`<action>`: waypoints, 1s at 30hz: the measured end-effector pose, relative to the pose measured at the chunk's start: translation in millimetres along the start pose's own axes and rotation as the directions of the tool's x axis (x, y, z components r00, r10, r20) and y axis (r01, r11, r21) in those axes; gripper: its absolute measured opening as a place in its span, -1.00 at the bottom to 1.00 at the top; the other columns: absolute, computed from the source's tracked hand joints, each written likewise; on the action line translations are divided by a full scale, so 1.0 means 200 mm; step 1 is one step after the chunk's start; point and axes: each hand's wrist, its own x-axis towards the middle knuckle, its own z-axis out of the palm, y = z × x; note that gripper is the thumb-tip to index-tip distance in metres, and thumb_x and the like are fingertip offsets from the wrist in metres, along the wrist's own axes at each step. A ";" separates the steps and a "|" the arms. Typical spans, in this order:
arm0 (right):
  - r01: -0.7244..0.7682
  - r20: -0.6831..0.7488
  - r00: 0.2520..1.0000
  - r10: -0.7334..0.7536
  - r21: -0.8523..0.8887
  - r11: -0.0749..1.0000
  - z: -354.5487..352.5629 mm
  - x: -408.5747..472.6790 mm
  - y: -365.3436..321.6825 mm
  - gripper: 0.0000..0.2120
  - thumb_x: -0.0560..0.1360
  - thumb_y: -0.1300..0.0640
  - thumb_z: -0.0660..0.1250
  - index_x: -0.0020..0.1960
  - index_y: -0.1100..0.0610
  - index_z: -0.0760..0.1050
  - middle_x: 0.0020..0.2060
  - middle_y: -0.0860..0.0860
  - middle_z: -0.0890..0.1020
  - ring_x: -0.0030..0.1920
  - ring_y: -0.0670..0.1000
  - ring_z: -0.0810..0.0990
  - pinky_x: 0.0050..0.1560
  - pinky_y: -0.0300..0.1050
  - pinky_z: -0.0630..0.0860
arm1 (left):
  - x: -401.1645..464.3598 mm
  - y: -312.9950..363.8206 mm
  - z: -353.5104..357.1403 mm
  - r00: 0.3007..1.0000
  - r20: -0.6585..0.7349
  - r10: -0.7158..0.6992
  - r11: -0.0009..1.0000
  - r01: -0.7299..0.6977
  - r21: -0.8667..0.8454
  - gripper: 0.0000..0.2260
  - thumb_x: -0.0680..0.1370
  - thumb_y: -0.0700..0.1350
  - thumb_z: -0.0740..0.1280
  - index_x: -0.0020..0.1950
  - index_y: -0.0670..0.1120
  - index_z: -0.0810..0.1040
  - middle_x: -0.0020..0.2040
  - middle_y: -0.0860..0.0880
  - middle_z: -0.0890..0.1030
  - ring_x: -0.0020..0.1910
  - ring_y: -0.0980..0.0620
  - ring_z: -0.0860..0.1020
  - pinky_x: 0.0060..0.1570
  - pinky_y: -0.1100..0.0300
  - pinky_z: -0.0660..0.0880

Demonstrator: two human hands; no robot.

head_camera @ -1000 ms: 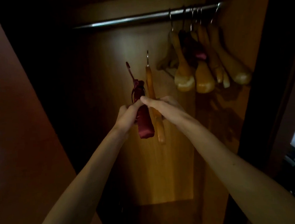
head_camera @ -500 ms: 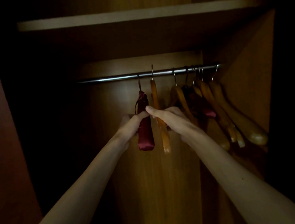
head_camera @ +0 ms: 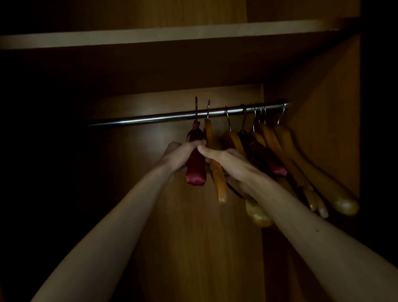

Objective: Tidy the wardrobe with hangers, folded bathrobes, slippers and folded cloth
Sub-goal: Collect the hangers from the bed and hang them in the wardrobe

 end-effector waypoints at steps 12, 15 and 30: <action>-0.026 -0.084 0.996 0.032 0.067 0.997 -0.06 0.08 0.09 -0.80 0.52 -0.22 0.36 -0.08 -0.10 0.57 -0.19 -0.15 0.68 -0.16 -0.16 0.64 -0.34 -0.35 0.45 | 0.07 -0.01 0.16 0.997 0.042 -0.059 0.991 0.064 -0.119 -0.53 0.51 0.17 0.41 0.33 -0.04 0.54 0.00 0.04 0.62 -0.04 0.10 0.58 -0.17 0.22 0.51; -0.061 -0.100 0.993 0.068 0.071 0.996 -0.06 0.11 0.10 -0.74 0.51 -0.24 0.36 -0.02 -0.06 0.56 -0.12 -0.08 0.69 -0.10 -0.07 0.65 -0.23 -0.22 0.51 | 0.08 -0.01 0.18 0.995 0.041 -0.091 0.986 0.095 -0.136 -0.47 0.50 0.16 0.42 0.39 -0.07 0.50 0.11 -0.01 0.61 0.01 0.06 0.58 -0.14 0.21 0.52; -0.225 -0.169 0.954 0.246 0.131 0.965 -0.01 0.14 0.09 -0.39 0.45 -0.35 0.30 0.31 0.06 0.52 0.01 0.05 0.68 0.01 0.09 0.67 0.08 0.06 0.62 | 0.05 -0.01 0.17 0.996 0.031 -0.084 0.990 0.087 -0.111 -0.71 0.51 0.14 0.42 0.08 -0.03 0.56 0.01 -0.03 0.66 -0.09 0.06 0.63 -0.18 0.17 0.60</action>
